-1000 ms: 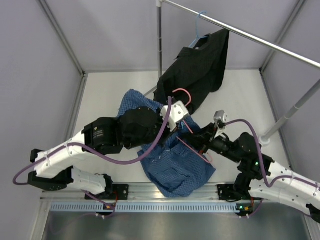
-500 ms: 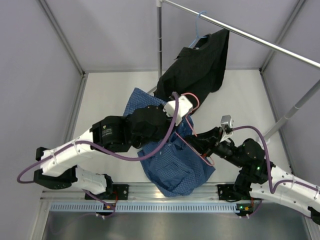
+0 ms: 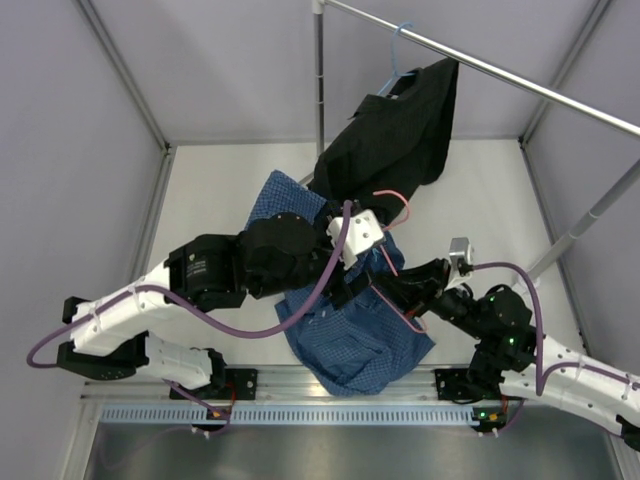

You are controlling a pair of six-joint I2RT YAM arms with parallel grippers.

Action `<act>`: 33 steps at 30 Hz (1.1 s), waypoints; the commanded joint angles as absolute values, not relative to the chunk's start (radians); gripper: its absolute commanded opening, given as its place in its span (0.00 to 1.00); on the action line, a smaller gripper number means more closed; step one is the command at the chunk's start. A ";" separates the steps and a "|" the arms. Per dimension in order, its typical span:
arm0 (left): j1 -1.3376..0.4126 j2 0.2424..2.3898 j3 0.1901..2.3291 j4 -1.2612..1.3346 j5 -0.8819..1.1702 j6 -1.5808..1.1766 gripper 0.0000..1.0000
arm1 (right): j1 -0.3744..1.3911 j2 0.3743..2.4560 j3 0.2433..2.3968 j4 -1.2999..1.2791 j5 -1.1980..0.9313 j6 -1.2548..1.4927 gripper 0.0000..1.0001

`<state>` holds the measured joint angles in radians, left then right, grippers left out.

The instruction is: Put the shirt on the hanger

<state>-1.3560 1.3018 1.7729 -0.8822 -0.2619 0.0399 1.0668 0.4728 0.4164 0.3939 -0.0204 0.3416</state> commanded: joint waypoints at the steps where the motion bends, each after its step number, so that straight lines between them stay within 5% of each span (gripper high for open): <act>1: -1.361 1.269 1.821 -0.830 -0.227 0.132 0.90 | 1.085 0.472 0.405 0.661 -0.061 0.325 0.00; 8: -1.356 1.198 1.852 -0.742 -0.401 0.372 0.98 | 1.085 0.474 0.376 0.733 -0.049 0.310 0.00; 16: -1.286 1.134 1.781 -0.764 -0.076 0.604 0.98 | 1.085 0.462 0.396 0.600 -0.116 0.298 0.00; 22: -0.968 1.259 1.925 -0.940 0.445 0.569 0.98 | 1.085 0.414 0.431 0.447 -0.193 0.278 0.00; 33: -0.963 1.364 1.905 -1.037 0.732 0.545 0.95 | 1.085 0.365 0.488 0.281 -0.253 0.219 0.00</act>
